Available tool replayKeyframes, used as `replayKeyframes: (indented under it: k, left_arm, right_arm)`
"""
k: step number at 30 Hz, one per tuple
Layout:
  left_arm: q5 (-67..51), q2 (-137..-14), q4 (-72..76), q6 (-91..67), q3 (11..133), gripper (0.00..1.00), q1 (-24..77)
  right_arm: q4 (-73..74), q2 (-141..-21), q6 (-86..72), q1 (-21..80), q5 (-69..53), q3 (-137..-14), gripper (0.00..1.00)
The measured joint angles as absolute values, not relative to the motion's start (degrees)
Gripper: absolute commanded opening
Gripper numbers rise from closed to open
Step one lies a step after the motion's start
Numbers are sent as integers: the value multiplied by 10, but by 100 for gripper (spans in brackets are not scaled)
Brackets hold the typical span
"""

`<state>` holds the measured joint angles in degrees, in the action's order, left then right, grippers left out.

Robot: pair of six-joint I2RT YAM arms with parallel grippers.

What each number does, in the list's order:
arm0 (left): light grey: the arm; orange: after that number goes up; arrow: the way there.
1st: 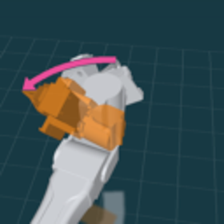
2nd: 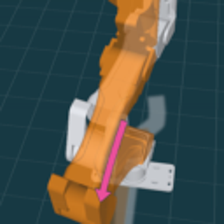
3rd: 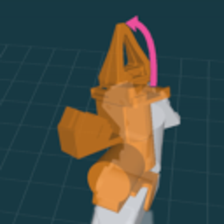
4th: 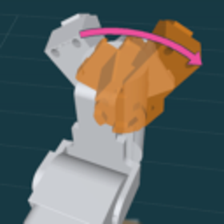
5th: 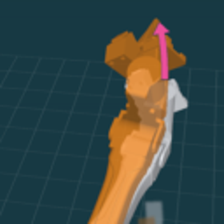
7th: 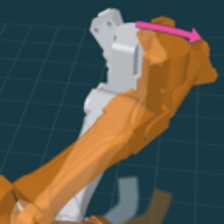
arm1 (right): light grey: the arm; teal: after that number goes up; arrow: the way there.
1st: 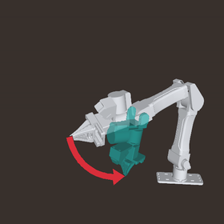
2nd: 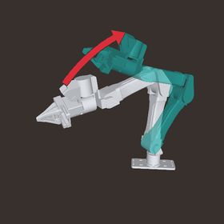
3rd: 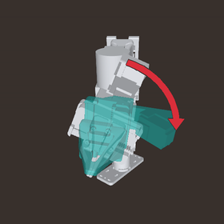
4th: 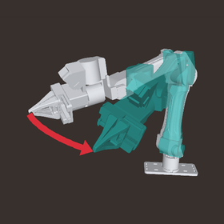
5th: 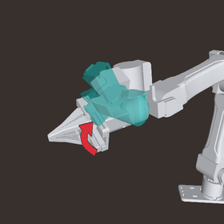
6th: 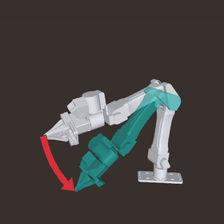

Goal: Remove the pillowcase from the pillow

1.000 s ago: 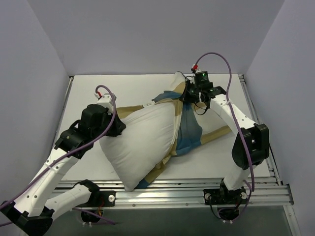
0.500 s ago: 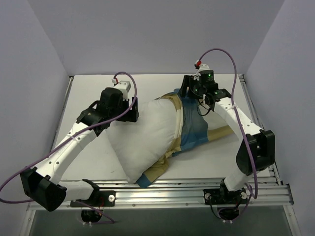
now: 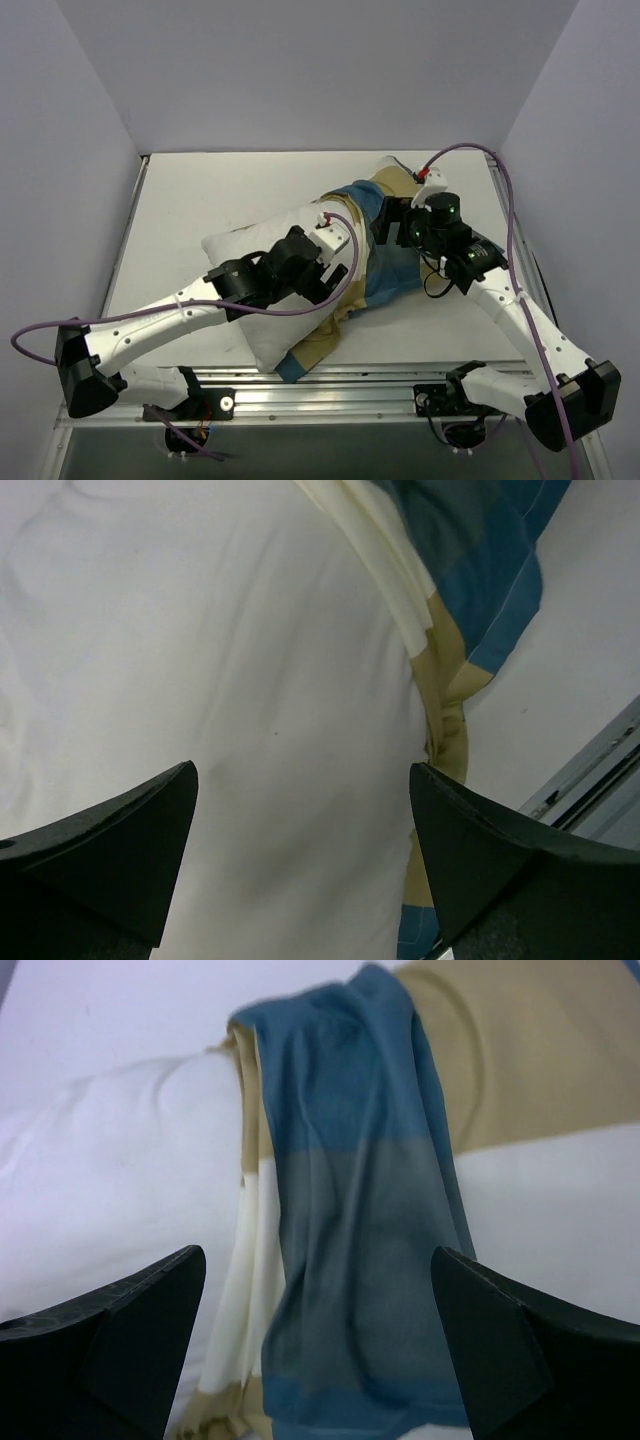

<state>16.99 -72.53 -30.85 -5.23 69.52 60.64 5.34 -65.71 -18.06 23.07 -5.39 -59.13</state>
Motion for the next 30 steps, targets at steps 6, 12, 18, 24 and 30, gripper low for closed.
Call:
replayKeyframes:
  k: [6, 12, 18, 24, 30]
  left_arm:
    - [206, -777, -298, -68, 644, 94, 611]
    - [224, -833, -273, -104, 637, 98, 611]
    - [239, -872, -244, -153, 636, 20, 600]
    - [227, -882, -237, -181, 653, 2, 575]
    - [214, -882, -272, -196, 700, 2, 569]
  right_arm:
    - [93, -573, -186, 250, -52, -503, 91]
    - [102, -519, -211, 278, -53, -449, 91]
    - [96, -512, -240, 317, -54, -403, 88]
    - [74, -511, -276, 373, -53, -357, 86]
    - [29, -526, -315, 434, -50, -335, 88]
